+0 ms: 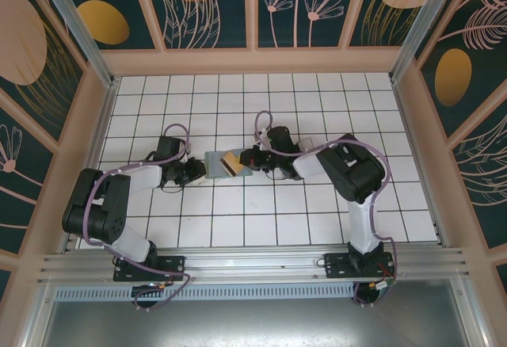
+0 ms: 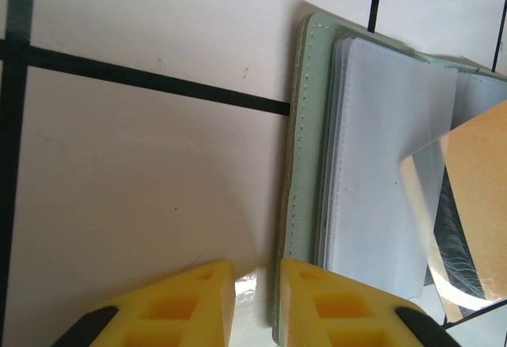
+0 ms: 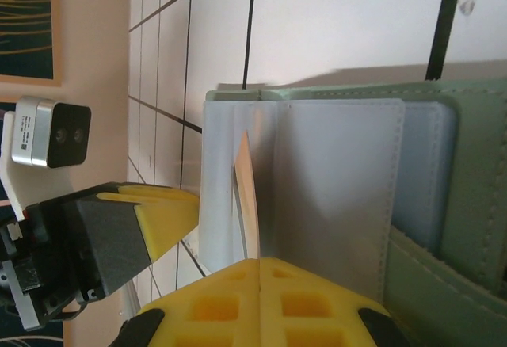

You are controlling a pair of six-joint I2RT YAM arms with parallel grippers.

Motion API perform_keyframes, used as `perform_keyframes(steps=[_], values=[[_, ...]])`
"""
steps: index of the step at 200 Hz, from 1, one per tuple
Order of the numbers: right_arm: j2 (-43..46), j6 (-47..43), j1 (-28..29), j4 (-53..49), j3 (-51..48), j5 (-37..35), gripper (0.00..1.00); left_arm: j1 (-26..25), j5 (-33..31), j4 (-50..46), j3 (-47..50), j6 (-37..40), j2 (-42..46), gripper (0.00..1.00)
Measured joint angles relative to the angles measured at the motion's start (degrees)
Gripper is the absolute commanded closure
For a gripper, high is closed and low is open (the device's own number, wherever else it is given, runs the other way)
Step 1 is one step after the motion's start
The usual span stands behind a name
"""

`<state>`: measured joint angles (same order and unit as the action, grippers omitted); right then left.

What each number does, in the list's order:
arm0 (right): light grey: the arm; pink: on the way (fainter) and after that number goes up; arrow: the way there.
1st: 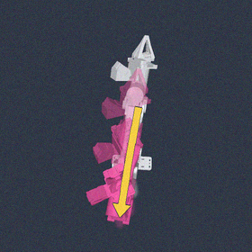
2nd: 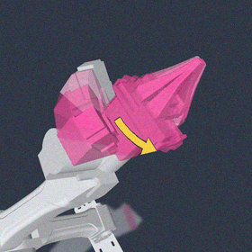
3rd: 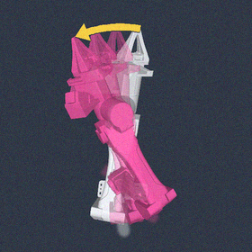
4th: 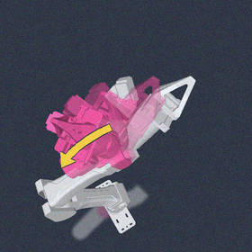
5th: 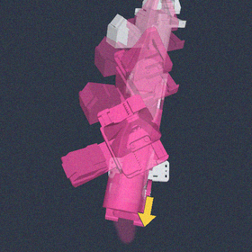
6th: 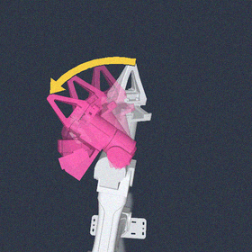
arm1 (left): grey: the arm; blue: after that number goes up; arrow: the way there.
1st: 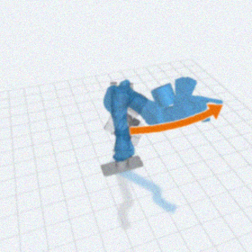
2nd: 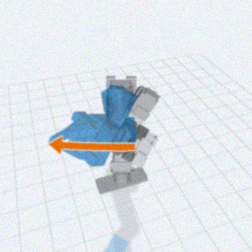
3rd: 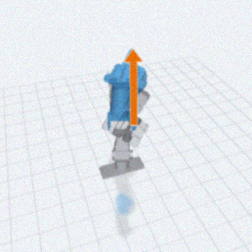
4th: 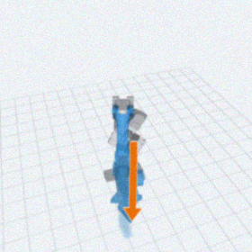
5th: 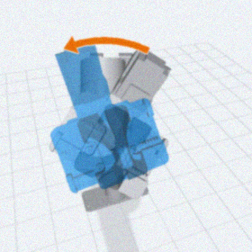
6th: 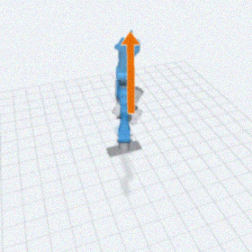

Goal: Put the credit cards into the card holder
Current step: Insert the credit card into the card slot.

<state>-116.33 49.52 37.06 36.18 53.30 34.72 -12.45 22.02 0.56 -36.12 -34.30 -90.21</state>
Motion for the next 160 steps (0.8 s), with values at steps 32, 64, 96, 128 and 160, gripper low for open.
perform_keyframes(steps=[32, 64, 96, 128, 160], values=[[0.0, 1.4, 0.9, 2.3, -0.8, -3.3, 1.0, 0.0, -0.1, 1.5, 1.0, -0.4, 0.4, 0.79], [0.0, 2.2, 0.9, 4.4, -1.9, -6.7, 1.0, 0.0, -0.1, 3.1, 2.1, -0.5, 0.9, 0.79], [0.0, 3.8, 1.4, 5.9, -2.7, -9.6, 1.0, 0.0, 0.0, 4.0, 2.6, -0.5, 0.9, 0.8], [-0.9, 6.6, 3.0, 10.5, -3.4, -11.5, 1.0, 0.0, 0.0, 5.4, 3.4, -1.1, 1.1, 0.82], [-1.8, 8.6, 4.7, 13.3, -4.7, -15.2, 1.0, 0.0, 0.3, 6.6, 3.8, -2.0, 1.0, 0.83]])
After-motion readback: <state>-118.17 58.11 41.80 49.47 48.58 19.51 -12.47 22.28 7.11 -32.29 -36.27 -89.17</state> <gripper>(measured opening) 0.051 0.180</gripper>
